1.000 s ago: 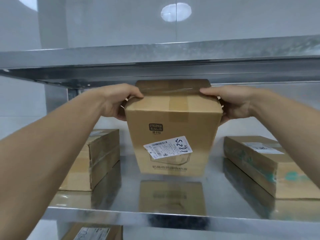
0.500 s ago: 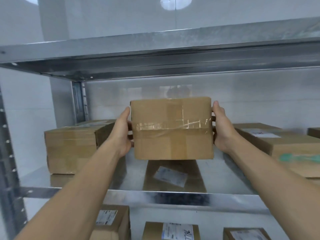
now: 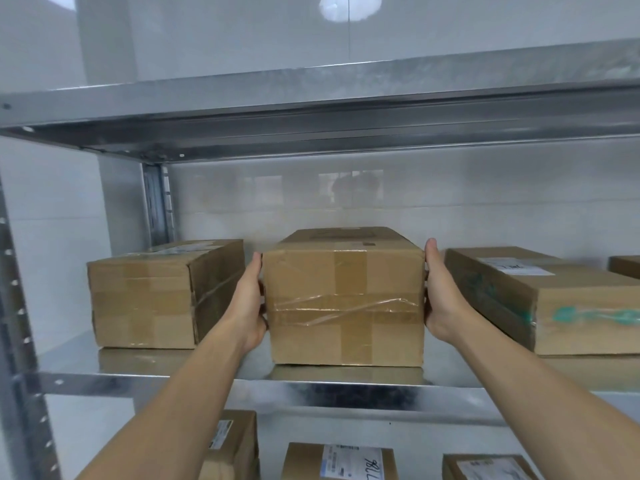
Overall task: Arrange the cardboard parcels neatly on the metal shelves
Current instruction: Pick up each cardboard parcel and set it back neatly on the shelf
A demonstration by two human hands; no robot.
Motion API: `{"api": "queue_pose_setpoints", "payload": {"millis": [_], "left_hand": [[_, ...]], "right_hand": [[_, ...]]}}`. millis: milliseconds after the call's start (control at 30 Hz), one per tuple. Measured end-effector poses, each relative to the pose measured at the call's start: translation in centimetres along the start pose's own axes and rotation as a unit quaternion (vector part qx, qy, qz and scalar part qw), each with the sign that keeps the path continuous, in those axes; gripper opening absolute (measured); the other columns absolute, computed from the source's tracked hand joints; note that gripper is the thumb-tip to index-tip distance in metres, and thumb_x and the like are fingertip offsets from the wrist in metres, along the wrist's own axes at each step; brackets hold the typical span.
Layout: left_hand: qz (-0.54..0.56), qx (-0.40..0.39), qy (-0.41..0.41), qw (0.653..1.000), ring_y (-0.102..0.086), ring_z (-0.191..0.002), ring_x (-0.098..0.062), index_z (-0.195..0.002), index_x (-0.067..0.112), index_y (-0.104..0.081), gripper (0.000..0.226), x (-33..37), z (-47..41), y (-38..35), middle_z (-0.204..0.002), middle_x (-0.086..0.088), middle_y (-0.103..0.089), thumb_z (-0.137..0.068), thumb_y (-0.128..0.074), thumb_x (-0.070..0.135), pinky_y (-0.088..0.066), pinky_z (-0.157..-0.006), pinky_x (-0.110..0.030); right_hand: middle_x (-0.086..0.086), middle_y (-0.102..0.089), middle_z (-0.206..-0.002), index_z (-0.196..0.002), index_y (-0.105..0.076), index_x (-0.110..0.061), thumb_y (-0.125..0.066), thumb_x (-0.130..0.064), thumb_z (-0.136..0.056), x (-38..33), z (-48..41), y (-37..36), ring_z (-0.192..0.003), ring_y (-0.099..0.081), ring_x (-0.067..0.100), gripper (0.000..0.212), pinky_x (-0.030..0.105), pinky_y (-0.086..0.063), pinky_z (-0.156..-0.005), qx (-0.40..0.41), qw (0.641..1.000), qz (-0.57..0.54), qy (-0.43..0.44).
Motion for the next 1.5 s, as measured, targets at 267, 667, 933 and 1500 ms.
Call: {"api": "queue_pose_setpoints", "payload": {"millis": [267, 667, 933, 1500], "left_hand": [[-0.090, -0.036, 0.043, 0.994, -0.064, -0.108, -0.036, -0.109, 0.017, -0.072, 0.058, 1.2, -1.1, 1.2, -0.110, -0.012, -0.070, -0.098, -0.043, 0.066, -0.049, -0.100, -0.061], [-0.433, -0.086, 0.118, 0.890, -0.060, -0.063, -0.019, -0.092, 0.017, -0.064, 0.028, 8.4, -4.0, -1.7, -0.069, -0.005, -0.060, -0.096, -0.063, 0.045, -0.059, -0.053, -0.031], [-0.423, -0.109, 0.132, 0.890, -0.057, -0.076, -0.018, -0.101, 0.014, -0.067, 0.020, 8.0, -5.1, -2.0, -0.084, -0.006, -0.059, -0.099, -0.064, 0.034, -0.058, -0.048, -0.030], [-0.288, -0.044, 0.172, 0.941, -0.069, -0.092, -0.033, -0.132, 0.000, -0.059, 0.082, 1.2, -5.4, 2.7, -0.107, -0.020, -0.067, -0.092, -0.052, 0.071, -0.059, -0.093, -0.051]], "right_hand": [[0.006, -0.066, -0.100, -0.106, -0.063, -0.022, -0.045, -0.077, -0.091, -1.1, -1.5, 1.0, -0.098, -0.061, 0.025, 0.060, 0.048, -0.052, -0.082, -0.009, 0.996, 0.061, -0.056], [0.016, -0.065, -0.113, -0.121, -0.067, -0.012, -0.070, -0.051, -0.091, -6.7, -4.7, -1.3, -0.097, -0.063, 0.036, 0.049, 0.069, -0.056, -0.083, -0.112, 0.909, 0.343, -0.207], [0.020, -0.071, -0.105, -0.114, -0.068, -0.012, -0.066, -0.041, -0.097, -6.6, -4.8, -1.8, -0.086, -0.070, 0.036, 0.034, 0.067, -0.054, -0.092, -0.125, 0.905, 0.355, -0.199], [0.003, -0.069, -0.128, -0.142, -0.049, -0.044, -0.076, -0.034, -0.075, -6.6, -4.2, 3.3, -0.099, -0.069, 0.025, 0.073, 0.047, -0.052, -0.098, -0.105, 0.977, 0.123, -0.137]]}}
Point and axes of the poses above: each hand's wrist, its own z-axis away from the middle knuckle, its own y-axis out of the back of the hand, x = y × z, the point moved 3 cm from there along -z, towards the middle knuckle
